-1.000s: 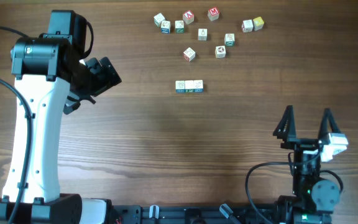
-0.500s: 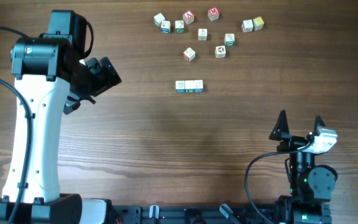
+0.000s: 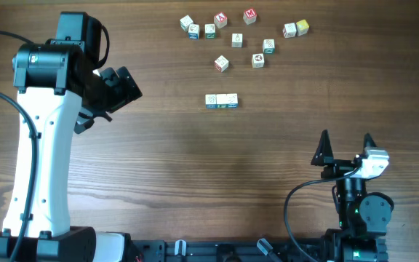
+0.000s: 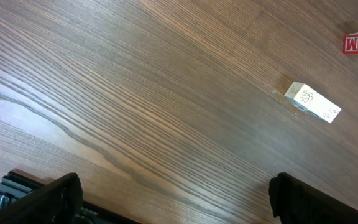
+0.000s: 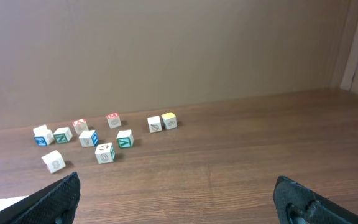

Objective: Form a circle

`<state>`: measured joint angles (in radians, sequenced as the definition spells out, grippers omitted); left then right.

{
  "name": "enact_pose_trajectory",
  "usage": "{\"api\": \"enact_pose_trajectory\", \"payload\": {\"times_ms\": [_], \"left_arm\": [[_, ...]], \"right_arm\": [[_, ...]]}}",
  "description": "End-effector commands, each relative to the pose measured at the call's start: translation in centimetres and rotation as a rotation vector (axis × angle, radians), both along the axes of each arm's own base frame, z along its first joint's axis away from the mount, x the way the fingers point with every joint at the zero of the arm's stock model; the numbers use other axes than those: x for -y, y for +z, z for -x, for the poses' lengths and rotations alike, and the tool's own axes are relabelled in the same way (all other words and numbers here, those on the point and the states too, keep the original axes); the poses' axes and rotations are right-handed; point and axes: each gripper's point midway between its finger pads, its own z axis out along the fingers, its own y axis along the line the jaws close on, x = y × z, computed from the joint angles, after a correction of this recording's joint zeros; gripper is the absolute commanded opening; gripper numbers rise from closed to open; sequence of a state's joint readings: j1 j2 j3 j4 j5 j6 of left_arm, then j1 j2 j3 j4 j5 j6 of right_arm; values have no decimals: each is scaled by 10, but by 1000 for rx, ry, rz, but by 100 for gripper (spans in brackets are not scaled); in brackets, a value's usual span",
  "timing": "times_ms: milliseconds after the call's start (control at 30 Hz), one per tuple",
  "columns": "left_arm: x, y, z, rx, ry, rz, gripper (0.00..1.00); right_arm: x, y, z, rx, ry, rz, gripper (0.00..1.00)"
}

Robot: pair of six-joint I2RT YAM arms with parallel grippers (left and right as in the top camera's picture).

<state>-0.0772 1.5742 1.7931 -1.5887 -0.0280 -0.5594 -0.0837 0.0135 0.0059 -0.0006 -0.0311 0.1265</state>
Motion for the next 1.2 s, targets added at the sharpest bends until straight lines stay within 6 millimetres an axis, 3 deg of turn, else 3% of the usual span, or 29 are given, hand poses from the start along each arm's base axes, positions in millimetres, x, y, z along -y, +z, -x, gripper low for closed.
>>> {"api": "enact_pose_trajectory", "payload": {"times_ms": [0, 733, 867, 967, 1067, 1167], "left_arm": [[-2, 2, 0, 9, 8, -8, 100], [-5, 2, -6, 32, 2, -26, 100], [11, 4, -31, 160, -53, -58, 100], [44, 4, -48, 292, -233, -125, 100], [67, -2, -49, 357, -355, -173, 100], [79, -21, -37, 373, -402, -191, 100]], "right_arm": [[-4, 2, 0, 14, 21, -88, 100], [-4, 2, 0, 13, 21, -85, 100], [-4, 2, 0, 13, 21, -85, 100], [-4, 2, 0, 13, 21, -86, 100], [-4, 2, 0, 13, 21, -86, 100], [-4, 2, 0, 13, 21, -85, 100]]}}
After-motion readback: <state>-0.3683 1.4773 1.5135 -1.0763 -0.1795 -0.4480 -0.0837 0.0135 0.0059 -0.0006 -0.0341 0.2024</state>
